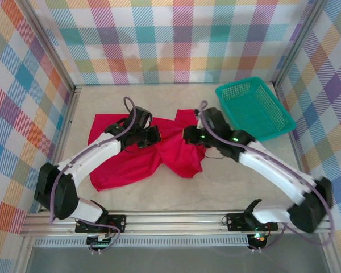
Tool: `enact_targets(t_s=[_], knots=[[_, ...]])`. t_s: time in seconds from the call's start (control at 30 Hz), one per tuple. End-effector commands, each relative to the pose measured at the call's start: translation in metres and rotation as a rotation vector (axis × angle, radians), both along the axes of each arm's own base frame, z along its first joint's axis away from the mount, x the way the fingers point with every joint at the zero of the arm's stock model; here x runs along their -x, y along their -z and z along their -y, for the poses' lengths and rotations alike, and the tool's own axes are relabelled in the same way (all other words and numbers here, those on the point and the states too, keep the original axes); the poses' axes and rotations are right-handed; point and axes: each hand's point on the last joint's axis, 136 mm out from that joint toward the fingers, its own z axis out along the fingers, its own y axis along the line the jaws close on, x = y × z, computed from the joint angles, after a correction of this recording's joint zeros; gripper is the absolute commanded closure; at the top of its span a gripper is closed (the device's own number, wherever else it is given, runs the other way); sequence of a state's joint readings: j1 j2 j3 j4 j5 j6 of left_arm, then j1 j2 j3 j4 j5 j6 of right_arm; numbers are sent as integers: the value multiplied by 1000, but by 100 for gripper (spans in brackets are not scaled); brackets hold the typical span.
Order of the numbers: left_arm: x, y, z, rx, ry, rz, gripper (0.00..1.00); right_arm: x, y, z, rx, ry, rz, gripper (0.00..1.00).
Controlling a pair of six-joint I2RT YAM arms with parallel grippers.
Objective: Fold the inside-out t-shirt
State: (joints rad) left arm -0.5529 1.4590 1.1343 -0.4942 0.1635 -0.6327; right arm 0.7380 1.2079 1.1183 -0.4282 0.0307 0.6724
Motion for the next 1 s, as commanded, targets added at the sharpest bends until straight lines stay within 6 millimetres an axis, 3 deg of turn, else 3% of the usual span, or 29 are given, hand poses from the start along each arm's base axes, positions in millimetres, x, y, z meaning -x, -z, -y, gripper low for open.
enact_targets(t_s=[0.0, 0.1, 0.23, 0.37, 0.47, 0.5, 0.57, 0.63, 0.7, 0.77, 0.9, 0.97], knots=[[-16, -2, -4, -28, -31, 9, 100, 12, 17, 34, 54, 77, -16, 100], [-18, 3, -1, -21, -33, -2, 100, 22, 31, 47, 39, 100, -9, 100], [-19, 7, 1, -13, -38, -16, 100, 31, 67, 53, 47, 108, -54, 100], [-19, 2, 5, 9, -30, -14, 100, 27, 98, 72, 95, 197, -130, 100], [-20, -4, 8, 3, -8, -17, 100, 15, 103, 89, 99, 281, -179, 100], [-19, -5, 3, -28, -8, -23, 90, 8, 97, 96, 99, 312, -183, 100], [-19, -8, -20, -105, -44, -27, 59, -5, 78, 115, 107, 379, -175, 100], [-14, -8, -53, -146, -104, -46, 38, -18, 55, 135, 105, 440, -148, 100], [-3, 1, -94, -146, -201, -98, 33, -31, 33, 150, 92, 485, -120, 100], [15, 16, -130, -123, -307, -172, 33, -40, 25, 153, 78, 496, -115, 100], [60, 44, -184, -167, -479, -300, 33, -52, 36, 134, 43, 432, -155, 100], [75, 55, -198, -198, -534, -347, 33, -55, 47, 124, 31, 392, -186, 100]])
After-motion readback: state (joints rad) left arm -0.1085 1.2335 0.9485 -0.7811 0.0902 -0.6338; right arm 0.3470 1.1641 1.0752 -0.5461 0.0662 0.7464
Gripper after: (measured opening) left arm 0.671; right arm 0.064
